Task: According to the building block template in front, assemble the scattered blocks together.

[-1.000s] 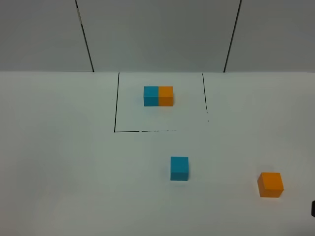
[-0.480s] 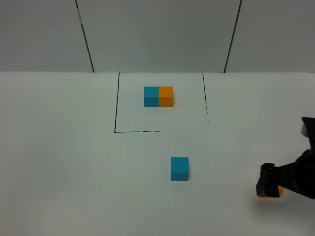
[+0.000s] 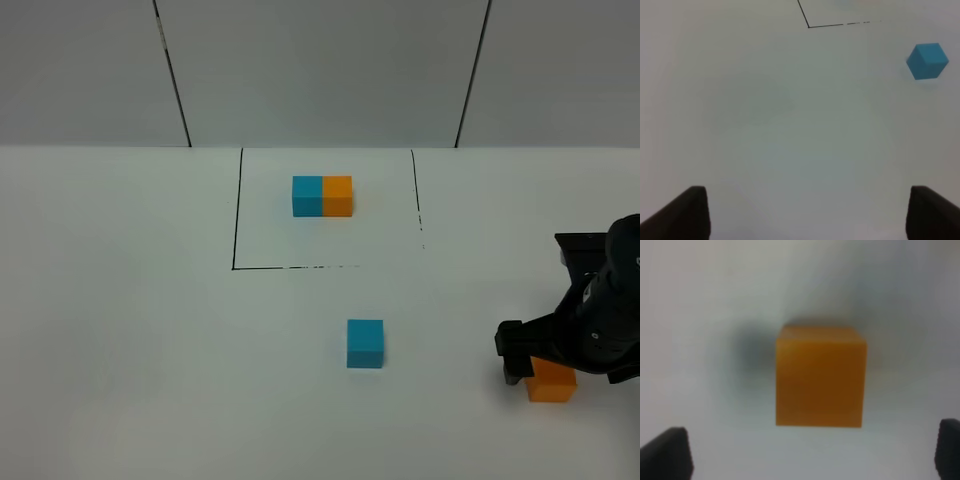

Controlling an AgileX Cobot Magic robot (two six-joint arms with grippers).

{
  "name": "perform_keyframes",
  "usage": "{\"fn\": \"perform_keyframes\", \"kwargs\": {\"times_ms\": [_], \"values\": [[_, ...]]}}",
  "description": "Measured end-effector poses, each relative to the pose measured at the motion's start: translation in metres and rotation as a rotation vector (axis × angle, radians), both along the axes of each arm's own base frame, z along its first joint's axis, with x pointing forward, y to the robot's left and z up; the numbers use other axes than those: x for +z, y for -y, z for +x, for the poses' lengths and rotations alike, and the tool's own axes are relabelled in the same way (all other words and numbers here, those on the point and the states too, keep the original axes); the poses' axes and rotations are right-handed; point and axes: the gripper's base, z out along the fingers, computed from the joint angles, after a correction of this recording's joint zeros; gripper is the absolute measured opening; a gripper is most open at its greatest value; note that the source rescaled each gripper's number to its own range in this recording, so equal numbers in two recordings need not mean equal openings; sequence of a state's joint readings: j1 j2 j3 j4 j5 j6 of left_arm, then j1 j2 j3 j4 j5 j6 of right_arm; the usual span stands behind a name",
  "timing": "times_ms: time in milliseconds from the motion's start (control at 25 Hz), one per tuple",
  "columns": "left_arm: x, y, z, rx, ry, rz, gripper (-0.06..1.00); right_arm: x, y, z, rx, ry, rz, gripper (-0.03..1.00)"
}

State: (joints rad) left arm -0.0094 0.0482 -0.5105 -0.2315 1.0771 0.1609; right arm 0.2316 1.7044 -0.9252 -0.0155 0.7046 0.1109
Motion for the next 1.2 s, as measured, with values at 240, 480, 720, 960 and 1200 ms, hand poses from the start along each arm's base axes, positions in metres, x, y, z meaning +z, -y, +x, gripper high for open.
{"fn": "perform_keyframes", "kwargs": {"times_ms": [240,480,720,960,1200], "values": [[0.000,0.000,0.000,0.000,0.000,-0.001,0.67,-0.021,-0.002,0.008,0.012,-0.011,-0.008,0.92],[0.000,0.000,0.000,0.001,0.000,-0.001,0.67,-0.037,-0.002,0.013,0.027,-0.017,-0.022,0.90],[0.000,0.000,0.000,0.001,0.000,-0.001,0.67,-0.051,-0.002,0.014,0.034,-0.048,-0.034,0.87],[0.000,0.000,0.000,0.001,0.000,-0.001,0.67,-0.053,-0.002,0.015,0.033,-0.050,-0.034,0.83],[0.000,0.000,0.000,0.001,0.000,-0.001,0.67,-0.053,-0.002,0.015,0.024,-0.050,-0.027,0.72]]}}
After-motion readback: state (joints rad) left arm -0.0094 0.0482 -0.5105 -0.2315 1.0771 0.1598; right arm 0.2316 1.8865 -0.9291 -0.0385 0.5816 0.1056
